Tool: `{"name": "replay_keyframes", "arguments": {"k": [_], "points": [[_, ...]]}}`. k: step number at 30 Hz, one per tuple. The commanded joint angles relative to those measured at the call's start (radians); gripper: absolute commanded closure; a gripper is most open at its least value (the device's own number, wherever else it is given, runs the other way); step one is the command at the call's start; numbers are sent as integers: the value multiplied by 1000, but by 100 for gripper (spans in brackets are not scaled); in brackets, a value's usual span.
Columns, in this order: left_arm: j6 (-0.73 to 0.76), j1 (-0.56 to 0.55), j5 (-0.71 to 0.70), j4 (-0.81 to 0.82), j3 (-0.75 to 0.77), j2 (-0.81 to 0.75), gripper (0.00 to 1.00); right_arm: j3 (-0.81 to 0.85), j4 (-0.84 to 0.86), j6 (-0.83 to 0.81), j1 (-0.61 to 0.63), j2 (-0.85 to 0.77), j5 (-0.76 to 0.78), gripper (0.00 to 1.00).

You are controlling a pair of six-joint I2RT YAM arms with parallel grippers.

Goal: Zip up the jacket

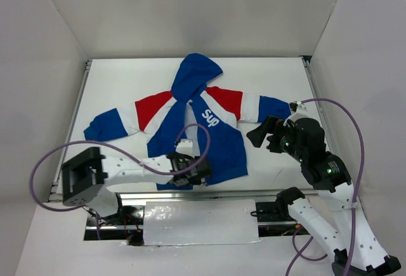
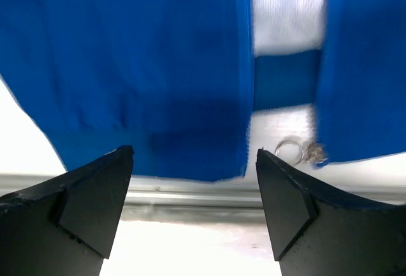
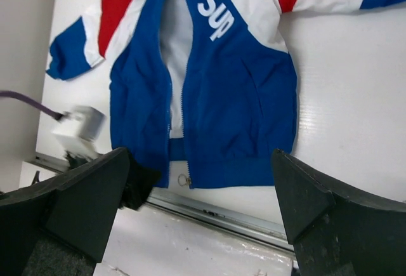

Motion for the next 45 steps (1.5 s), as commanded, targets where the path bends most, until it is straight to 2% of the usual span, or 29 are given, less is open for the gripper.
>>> {"name": "replay_keyframes", "arguments": {"k": [1,4,8,15,18,28,37,39,41,42,45], "points": [[-147,-99,-52,-78,108,94,10,-11,51,-26,14,-35,-3,0],[-188,-117,-35,-94,131,186,11,-14,49,-30,22,-34,-10,0],[-190,-117,-24,-35,88,152,15,-23,74,-33,26,-29,-42,0],[-236,-105,-80,-109,95,135,16,-40,92,-36,26,-26,-70,0],[-221,-68,-66,-80,61,137,24,-46,94,-38,28,-31,-79,0],[-199,-45,-61,-48,42,122,28,-53,95,-43,28,-28,-98,0],[-179,-45,-37,-8,30,126,27,-65,105,-46,29,-14,-105,0],[-187,-45,-41,-14,29,129,32,-65,106,-46,29,-12,-105,0],[-190,-45,-41,-15,24,128,32,-68,109,-46,31,-14,-105,0],[-193,-45,-41,-15,21,123,37,-68,108,-47,31,-12,-105,0],[-199,-45,-44,-20,12,109,39,-71,109,-47,31,-8,-107,0]]}}
